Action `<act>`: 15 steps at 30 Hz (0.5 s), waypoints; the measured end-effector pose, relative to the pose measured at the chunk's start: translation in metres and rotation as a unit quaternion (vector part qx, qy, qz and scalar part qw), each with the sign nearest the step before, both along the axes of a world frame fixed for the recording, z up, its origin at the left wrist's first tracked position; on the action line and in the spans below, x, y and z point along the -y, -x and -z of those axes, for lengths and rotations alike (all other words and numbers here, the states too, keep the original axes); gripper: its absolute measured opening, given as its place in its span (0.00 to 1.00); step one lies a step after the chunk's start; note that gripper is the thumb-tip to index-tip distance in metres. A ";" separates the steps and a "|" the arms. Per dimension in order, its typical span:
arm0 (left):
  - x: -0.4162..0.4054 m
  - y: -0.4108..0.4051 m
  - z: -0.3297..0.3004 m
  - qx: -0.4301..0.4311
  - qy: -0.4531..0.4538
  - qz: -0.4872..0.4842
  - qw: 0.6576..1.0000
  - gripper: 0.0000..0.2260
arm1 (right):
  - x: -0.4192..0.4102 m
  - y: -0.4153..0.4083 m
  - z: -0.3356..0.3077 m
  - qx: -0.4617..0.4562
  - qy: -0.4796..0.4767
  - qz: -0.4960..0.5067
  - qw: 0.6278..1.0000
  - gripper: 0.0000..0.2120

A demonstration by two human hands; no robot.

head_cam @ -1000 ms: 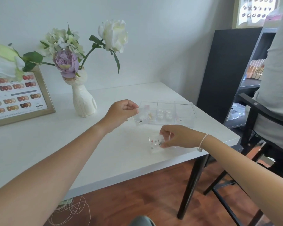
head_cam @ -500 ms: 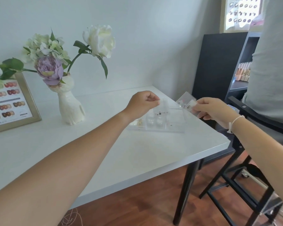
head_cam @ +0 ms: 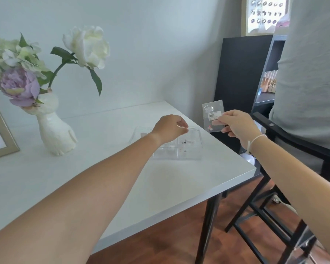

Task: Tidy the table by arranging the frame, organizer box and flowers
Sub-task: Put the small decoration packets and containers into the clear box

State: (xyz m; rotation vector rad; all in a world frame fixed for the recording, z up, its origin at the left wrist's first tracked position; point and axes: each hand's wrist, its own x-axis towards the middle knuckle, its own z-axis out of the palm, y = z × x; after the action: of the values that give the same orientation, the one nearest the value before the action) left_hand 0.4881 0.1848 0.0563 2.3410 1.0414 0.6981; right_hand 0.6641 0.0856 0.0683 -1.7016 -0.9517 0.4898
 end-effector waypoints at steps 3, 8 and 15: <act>-0.003 0.002 0.006 -0.044 -0.016 -0.004 0.999 0.10 | -0.004 0.006 0.006 -0.016 -0.002 0.001 1.000 0.07; -0.006 0.021 0.007 0.015 -0.040 -0.024 0.999 0.11 | -0.010 0.020 0.019 -0.045 -0.015 -0.022 0.999 0.05; -0.012 0.072 0.012 0.126 -0.045 -0.082 0.988 0.11 | -0.021 0.044 0.032 -0.049 0.003 0.012 0.999 0.07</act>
State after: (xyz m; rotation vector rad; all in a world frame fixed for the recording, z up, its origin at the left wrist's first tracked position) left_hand 0.4162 0.1966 0.0448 2.1853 1.1145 1.0941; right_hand 0.6203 0.1065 0.0364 -1.6773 -0.8587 0.5563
